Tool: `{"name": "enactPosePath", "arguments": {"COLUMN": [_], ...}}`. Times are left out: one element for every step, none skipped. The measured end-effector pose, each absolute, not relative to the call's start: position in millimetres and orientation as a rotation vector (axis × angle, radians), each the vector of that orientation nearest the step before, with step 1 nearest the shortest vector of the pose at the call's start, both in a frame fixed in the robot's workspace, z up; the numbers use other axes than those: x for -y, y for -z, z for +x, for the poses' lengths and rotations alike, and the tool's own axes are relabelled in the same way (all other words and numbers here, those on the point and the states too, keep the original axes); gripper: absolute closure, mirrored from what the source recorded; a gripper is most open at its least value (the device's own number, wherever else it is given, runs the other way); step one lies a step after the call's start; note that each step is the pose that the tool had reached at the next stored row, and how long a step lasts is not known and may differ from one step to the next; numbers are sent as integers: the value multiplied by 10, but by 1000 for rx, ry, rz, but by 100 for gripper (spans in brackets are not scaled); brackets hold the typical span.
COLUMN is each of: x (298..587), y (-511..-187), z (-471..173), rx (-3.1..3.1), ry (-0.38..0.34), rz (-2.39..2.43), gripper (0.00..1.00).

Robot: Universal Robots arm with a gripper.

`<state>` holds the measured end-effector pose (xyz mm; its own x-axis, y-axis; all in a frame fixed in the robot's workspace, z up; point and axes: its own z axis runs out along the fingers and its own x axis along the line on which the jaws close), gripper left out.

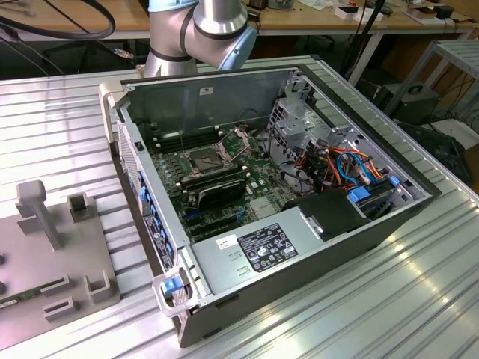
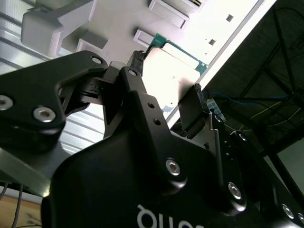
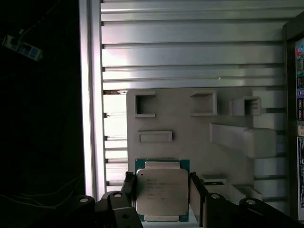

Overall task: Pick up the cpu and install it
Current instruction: 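Pick up the cpu and move it towards the insertion slot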

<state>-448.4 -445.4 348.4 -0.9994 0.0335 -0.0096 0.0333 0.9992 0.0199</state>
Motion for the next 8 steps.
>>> {"name": "enactPosePath", "arguments": {"x": [4454,4454,4454,4454,4454,4454,4454,4454], "y": [-3489,-3495,-3502,-3509,-3516,-3525,-3532,-3540], "z": [-4484,-4484,-4484,-4484,-4484,-4484,-4484,-4484], "rx": [-3131,-3131,-3131,-3131,-3131,-3131,-3131,-3131], "ry": [-31,-31,-31,-31,-31,-31,-31,-31], "rz": [52,52,52,52,52,52,52,52], "gripper": [45,45,45,45,45,45,45,45]}}
